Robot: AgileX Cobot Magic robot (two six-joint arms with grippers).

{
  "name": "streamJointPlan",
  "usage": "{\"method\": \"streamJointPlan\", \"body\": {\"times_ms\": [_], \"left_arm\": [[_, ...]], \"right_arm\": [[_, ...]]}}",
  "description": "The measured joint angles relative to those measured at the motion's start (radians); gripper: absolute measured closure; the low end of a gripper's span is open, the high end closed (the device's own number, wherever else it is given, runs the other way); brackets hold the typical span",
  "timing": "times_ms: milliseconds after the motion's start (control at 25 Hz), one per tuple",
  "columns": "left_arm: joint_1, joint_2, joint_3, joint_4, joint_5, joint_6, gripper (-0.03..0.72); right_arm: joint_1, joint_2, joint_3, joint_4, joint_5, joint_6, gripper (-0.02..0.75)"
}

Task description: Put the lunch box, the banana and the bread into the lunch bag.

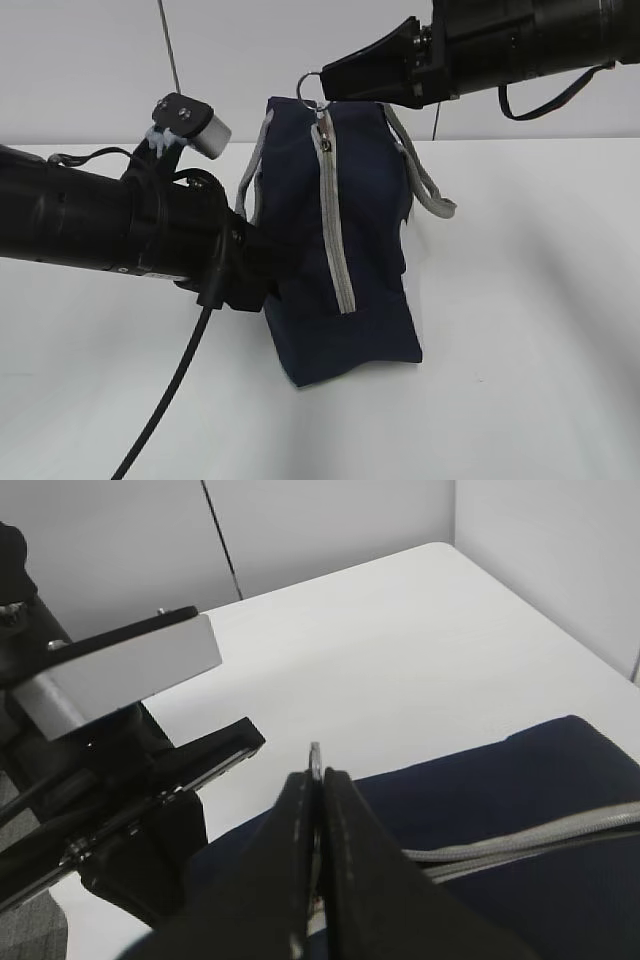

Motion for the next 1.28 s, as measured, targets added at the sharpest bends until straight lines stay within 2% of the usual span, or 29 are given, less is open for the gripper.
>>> {"method": "streamJointPlan", "body": {"times_ms": [400,640,1080,1280], "left_arm": [[0.001,0.000,0.000,0.068,0.039,0.000,0.684],[0.001,0.000,0.000,0.101,0.064,-0.004,0.684],[0.003,0.000,0.000,0.127,0.094,-0.008,0.684],[0.004,0.000,0.000,0.166,0.119,-0.047,0.684]], "right_arm": [[0.000,0.120,-0.210,-0.142,0.050,0.121,0.754],[0.000,0.171,-0.281,-0.158,0.059,0.154,0.754],[0.000,0.197,-0.303,-0.185,-0.007,0.164,0.754],[-0.004,0.243,-0.346,-0.191,-0.011,0.164,0.754]]}}
